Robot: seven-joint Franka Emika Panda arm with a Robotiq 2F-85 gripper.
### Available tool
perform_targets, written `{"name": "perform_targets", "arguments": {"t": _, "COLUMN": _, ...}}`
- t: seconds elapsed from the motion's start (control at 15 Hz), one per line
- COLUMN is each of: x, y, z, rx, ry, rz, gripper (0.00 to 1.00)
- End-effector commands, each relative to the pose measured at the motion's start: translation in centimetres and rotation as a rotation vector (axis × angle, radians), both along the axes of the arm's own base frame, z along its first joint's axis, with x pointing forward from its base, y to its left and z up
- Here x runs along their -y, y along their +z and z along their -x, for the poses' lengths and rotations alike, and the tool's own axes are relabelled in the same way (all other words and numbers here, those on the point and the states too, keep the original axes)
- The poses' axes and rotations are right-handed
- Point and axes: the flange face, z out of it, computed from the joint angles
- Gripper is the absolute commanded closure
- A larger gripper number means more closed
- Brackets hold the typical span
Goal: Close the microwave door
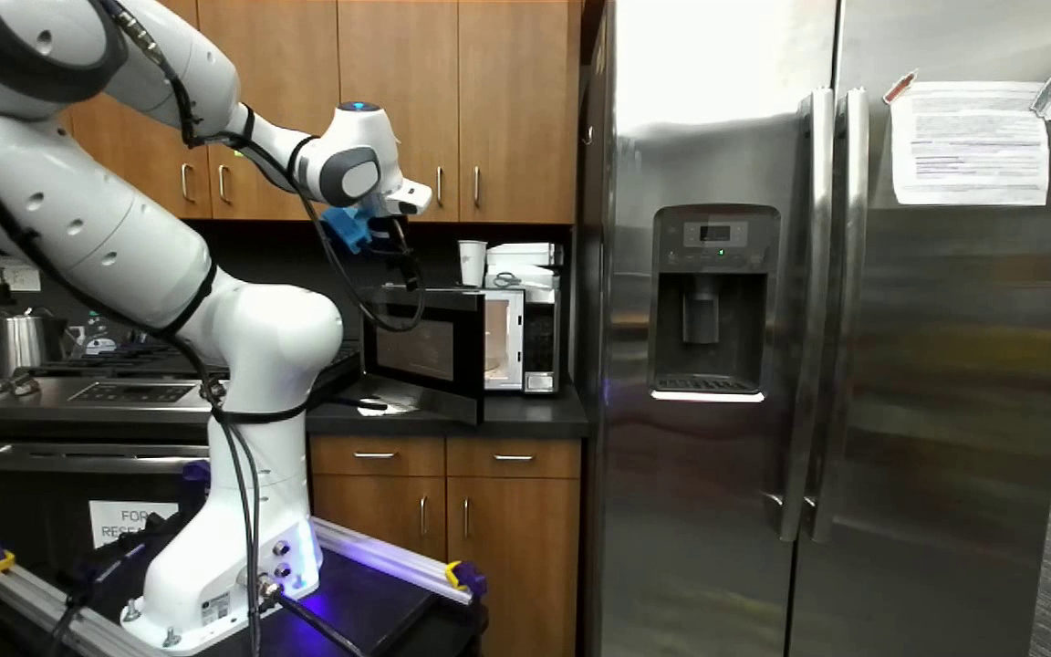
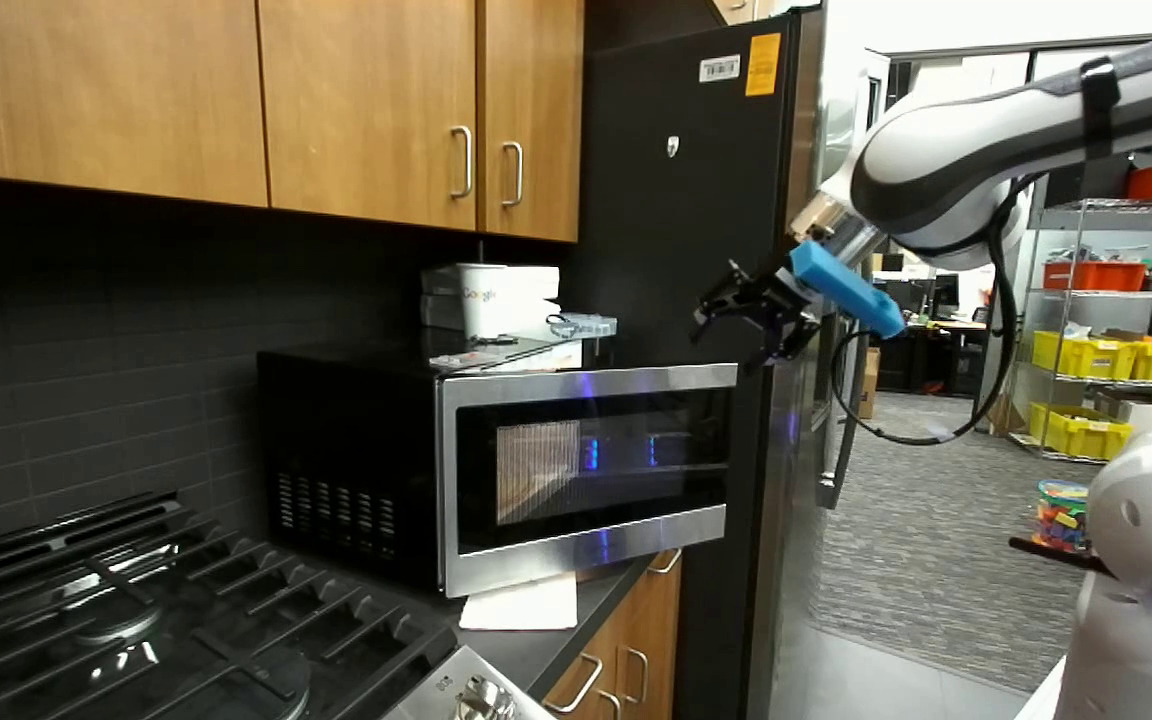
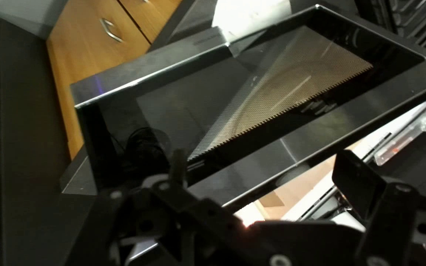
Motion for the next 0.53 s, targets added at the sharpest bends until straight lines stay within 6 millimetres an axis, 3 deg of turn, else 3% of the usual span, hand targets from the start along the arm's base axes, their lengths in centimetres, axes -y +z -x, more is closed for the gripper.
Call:
{"name": "perform_targets", "arguments": {"t": 0.0, "x": -4.8, "y": -2.0, "z": -1.8, "rx": 0.040, "ry": -0.079, "rz": -0.044, "gripper": 0.00}}
{"name": "perform_targets", "arguments": {"t": 0.2, "x": -7.9, "y": -4.1, "z": -2.1, "rx": 0.029, "ry": -0.112, "rz": -0.029, "gripper": 0.00}}
{"name": "perform_targets", "arguments": {"t": 0.47, "x": -9.9, "y": -6.6, "z": -2.1, "rx": -0.014, "ry": -0.163, "rz": 0.040, "gripper": 0.00}}
